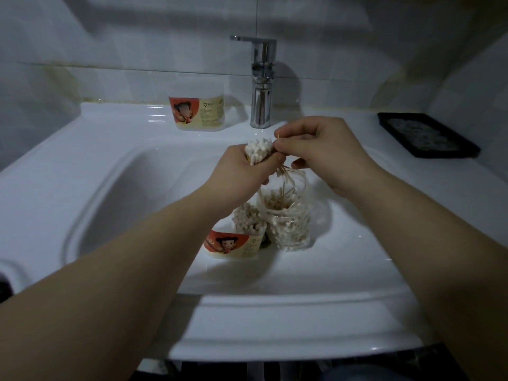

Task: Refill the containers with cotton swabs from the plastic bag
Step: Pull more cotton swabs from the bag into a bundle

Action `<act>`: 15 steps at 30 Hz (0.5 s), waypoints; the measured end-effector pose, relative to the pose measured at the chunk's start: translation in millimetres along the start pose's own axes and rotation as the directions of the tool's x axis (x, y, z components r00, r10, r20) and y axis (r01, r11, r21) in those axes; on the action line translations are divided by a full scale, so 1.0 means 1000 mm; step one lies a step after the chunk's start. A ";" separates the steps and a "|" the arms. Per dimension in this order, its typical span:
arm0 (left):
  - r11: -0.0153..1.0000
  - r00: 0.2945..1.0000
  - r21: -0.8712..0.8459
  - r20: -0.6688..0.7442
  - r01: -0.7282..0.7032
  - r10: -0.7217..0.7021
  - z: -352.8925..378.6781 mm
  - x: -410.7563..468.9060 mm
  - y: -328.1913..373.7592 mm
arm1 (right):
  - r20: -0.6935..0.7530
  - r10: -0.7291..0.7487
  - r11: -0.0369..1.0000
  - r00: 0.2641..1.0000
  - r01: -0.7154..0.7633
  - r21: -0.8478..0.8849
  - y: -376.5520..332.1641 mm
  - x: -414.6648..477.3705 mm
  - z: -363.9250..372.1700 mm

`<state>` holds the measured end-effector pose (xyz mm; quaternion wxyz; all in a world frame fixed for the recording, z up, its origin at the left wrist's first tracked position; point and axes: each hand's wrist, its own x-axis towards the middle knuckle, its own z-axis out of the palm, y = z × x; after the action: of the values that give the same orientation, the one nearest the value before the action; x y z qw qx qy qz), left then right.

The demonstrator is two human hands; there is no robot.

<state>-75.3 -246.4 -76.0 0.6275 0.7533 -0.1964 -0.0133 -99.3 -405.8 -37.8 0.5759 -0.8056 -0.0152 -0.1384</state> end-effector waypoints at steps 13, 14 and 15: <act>0.939 0.976 -0.300 -0.078 0.170 -0.202 -0.004 0.009 0.001 | 0.372 0.062 0.895 0.926 0.113 -0.431 0.004 -0.007 0.002; 0.932 0.975 -0.311 -0.061 0.184 -0.212 -0.003 0.009 0.000 | 0.371 0.066 0.871 0.926 0.128 -0.474 0.004 -0.006 0.002; 0.927 0.974 -0.319 -0.044 0.198 -0.223 -0.003 0.009 0.000 | 0.375 0.076 0.848 0.924 0.138 -0.511 0.004 -0.006 0.001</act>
<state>-66.3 -246.4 -73.4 0.7411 0.6610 -0.0847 -0.0816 -103.7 -405.8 -43.4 0.3155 -0.9434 -0.1014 0.0127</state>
